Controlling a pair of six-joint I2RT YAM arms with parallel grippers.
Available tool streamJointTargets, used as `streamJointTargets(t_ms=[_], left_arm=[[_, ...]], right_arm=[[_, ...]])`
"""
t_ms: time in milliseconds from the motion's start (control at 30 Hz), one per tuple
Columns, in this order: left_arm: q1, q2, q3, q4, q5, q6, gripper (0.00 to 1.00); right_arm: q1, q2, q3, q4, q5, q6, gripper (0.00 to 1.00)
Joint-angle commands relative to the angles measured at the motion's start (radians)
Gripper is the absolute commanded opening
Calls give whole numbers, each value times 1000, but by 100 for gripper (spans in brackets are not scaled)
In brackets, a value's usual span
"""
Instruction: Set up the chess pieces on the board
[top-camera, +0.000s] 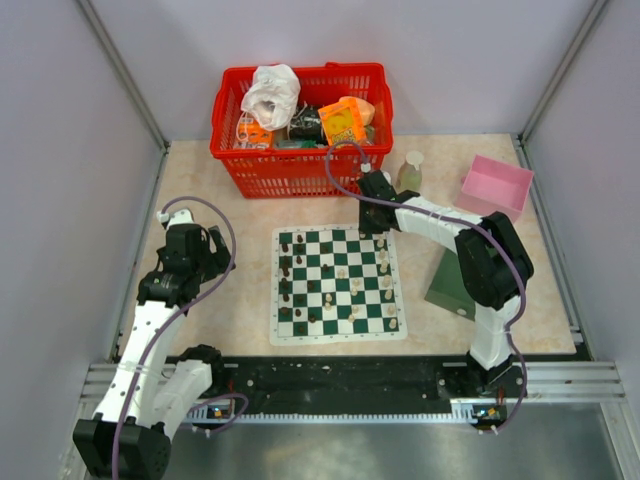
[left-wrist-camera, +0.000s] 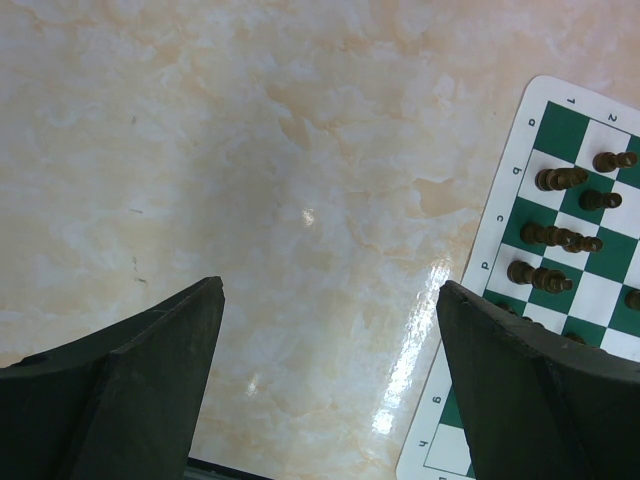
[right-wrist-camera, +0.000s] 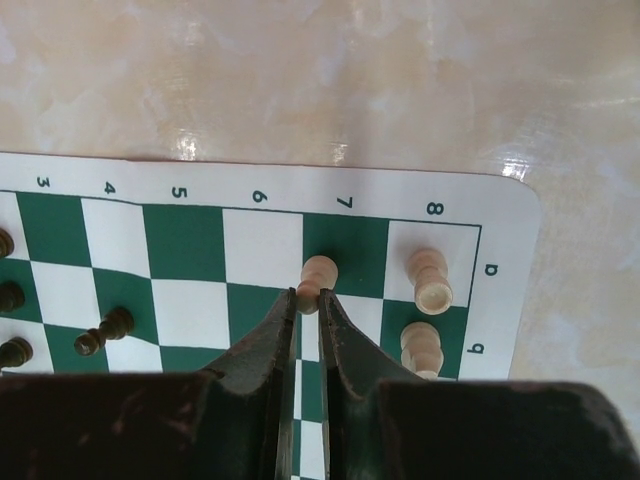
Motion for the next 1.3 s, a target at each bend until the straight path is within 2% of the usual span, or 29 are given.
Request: streamJointTargets(t_ms=[0,333,1033,1267], left_arm=[[-1,1,-2,33,-11,4,93],[-1,4,-1,33,-8,4,93],[-1,5,-1,33,-5,4,93],[-1,1,-2,34,-2,4,93]], right_arm=[[-15,1,31,28,19,-12,10],[-18,10,20,28,24,-7,10],[-17,4,66,3,15,-39,23],[-11,-87,87,-5,-4,-87,35]])
